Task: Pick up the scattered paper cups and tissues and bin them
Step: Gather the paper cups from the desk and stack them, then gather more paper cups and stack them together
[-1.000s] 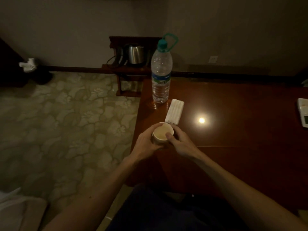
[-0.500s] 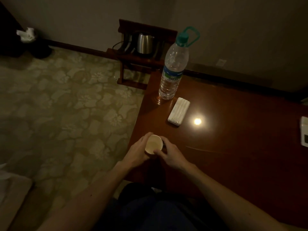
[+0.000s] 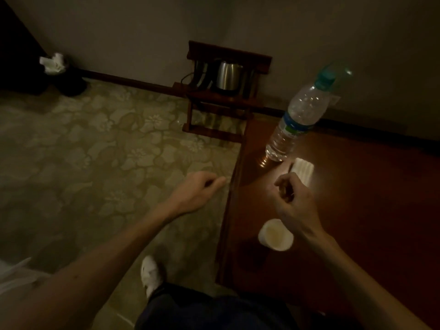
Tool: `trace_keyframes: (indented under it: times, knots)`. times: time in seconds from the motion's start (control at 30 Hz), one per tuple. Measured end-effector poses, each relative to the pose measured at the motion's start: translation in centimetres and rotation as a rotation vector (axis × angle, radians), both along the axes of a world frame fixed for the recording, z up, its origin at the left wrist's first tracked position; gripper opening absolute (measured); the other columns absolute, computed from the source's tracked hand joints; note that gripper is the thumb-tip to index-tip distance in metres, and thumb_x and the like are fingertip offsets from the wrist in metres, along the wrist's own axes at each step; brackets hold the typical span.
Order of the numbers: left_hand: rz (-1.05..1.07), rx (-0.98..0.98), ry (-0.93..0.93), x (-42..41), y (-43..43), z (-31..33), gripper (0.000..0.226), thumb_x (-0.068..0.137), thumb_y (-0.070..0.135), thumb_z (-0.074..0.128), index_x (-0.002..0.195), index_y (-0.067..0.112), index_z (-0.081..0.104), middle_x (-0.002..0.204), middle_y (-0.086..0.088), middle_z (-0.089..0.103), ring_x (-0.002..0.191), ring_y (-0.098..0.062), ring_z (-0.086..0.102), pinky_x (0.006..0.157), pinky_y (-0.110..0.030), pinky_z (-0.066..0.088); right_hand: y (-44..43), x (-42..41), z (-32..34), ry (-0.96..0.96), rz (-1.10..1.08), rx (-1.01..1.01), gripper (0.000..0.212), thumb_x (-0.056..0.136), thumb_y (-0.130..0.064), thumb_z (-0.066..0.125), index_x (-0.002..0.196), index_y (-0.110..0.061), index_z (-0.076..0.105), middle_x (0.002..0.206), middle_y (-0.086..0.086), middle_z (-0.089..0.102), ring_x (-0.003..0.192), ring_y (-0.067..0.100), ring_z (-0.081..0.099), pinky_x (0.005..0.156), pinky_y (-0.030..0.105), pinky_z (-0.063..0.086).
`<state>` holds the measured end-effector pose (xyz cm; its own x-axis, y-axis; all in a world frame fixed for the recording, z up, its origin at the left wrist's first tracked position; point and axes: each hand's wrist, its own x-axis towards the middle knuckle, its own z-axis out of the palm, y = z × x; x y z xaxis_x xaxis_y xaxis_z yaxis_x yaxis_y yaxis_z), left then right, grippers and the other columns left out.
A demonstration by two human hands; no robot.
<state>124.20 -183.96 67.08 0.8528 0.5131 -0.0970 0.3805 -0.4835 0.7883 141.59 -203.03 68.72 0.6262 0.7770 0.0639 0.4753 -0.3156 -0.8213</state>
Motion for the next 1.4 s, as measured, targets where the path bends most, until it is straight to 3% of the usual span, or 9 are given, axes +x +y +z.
trace_keyframes:
  times: [0.17, 0.37, 0.57, 0.67, 0.73, 0.83, 0.93, 1.17, 1.4]
  knots:
    - [-0.036, -0.069, -0.271, -8.2, 12.3, 6.7, 0.046, 0.103, 0.039, 0.048, 0.063, 0.016, 0.052, 0.057, 0.011, 0.042, 0.051, -0.007, 0.04, 0.048, -0.021, 0.034, 10.4, -10.4, 2.5, 0.021, 0.027, 0.053, 0.033, 0.082, -0.055, 0.058, 0.105, -0.031, 0.056, 0.084, -0.009, 0.058, 0.075, 0.009, 0.059, 0.06, 0.028, 0.052]
    - [0.094, 0.034, -0.322, -18.3, 24.5, 11.3, 0.048, 0.101, 0.036, 0.046, 0.053, 0.028, 0.043, 0.049, 0.009, 0.038, 0.045, -0.002, 0.034, 0.044, -0.012, 0.028, 21.2, -20.7, 5.9, 0.076, -0.073, 0.068, 0.032, 0.084, -0.05, 0.06, 0.104, -0.025, 0.059, 0.078, -0.004, 0.056, 0.07, 0.011, 0.057, 0.061, 0.031, 0.054]
    - [0.063, 0.025, -0.298, -20.2, 31.9, 11.7, 0.068, 0.095, 0.053, 0.054, 0.069, -0.009, 0.057, 0.056, -0.017, 0.05, 0.053, -0.025, 0.046, 0.063, -0.032, 0.051, 27.4, -25.3, 6.0, 0.134, -0.149, 0.043, 0.019, 0.09, -0.04, 0.065, 0.1, -0.026, 0.058, 0.078, -0.001, 0.057, 0.07, 0.013, 0.057, 0.059, 0.021, 0.049]
    - [0.006, -0.026, -0.283, -18.0, 34.1, 11.6, 0.064, 0.095, 0.05, 0.053, 0.07, -0.008, 0.058, 0.058, -0.023, 0.051, 0.051, -0.036, 0.045, 0.055, -0.021, 0.05, 29.4, -24.6, 5.6, 0.177, -0.219, 0.033, 0.019, 0.089, -0.04, 0.065, 0.101, -0.028, 0.057, 0.078, -0.005, 0.056, 0.069, 0.007, 0.055, 0.058, 0.018, 0.047]
    - [-0.02, 0.0, -0.27, -15.5, 35.7, 11.3, 0.053, 0.093, 0.049, 0.051, 0.065, 0.004, 0.057, 0.053, -0.003, 0.048, 0.048, -0.02, 0.044, 0.049, -0.015, 0.04, 30.9, -23.6, 4.7, 0.196, -0.275, 0.022, 0.019, 0.088, -0.043, 0.064, 0.102, -0.031, 0.057, 0.077, -0.01, 0.055, 0.068, 0.004, 0.055, 0.058, 0.017, 0.045]
    - [-0.1, 0.036, -0.183, -10.9, 38.5, 10.1, 0.036, 0.095, 0.045, 0.052, 0.073, 0.019, 0.065, 0.07, -0.001, 0.064, 0.064, -0.015, 0.06, 0.058, -0.028, 0.046, 33.7, -21.6, 2.5, 0.24, -0.353, 0.015, 0.02, 0.087, -0.047, 0.063, 0.103, -0.035, 0.057, 0.079, -0.011, 0.058, 0.07, 0.001, 0.057, 0.058, 0.016, 0.046]
    - [-0.188, 0.105, -0.09, -5.8, 42.3, 8.3, 0.025, 0.094, 0.045, 0.054, 0.075, 0.032, 0.065, 0.081, 0.018, 0.066, 0.072, -0.003, 0.062, 0.059, -0.025, 0.046, 37.6, -18.6, -0.3, 0.295, -0.398, -0.012, 0.028, 0.083, -0.058, 0.059, 0.105, -0.04, 0.055, 0.086, -0.013, 0.061, 0.08, -0.003, 0.06, 0.061, 0.014, 0.05]
    - [-0.38, 0.217, 0.01, 5.3, 50.2, 6.1, 0.022, 0.089, 0.057, 0.052, 0.077, 0.04, 0.061, 0.07, 0.018, 0.063, 0.056, -0.005, 0.059, 0.047, -0.027, 0.045, 47.8, -10.1, -4.2, 0.44, -0.547, 0.022, 0.027, 0.081, -0.061, 0.06, 0.098, -0.04, 0.055, 0.088, -0.013, 0.061, 0.083, 0.001, 0.06, 0.069, 0.027, 0.059]
    - [-0.592, 0.09, 0.044, 18.8, 53.5, 5.8, 0.024, 0.092, 0.046, 0.055, 0.076, 0.033, 0.065, 0.07, 0.013, 0.064, 0.059, -0.007, 0.06, 0.05, -0.018, 0.045, 53.0, 0.7, -2.8, 0.426, -0.728, 0.013, 0.032, 0.076, -0.069, 0.053, 0.104, -0.064, 0.038, 0.093, -0.017, 0.058, 0.082, -0.002, 0.06, 0.06, 0.018, 0.052]
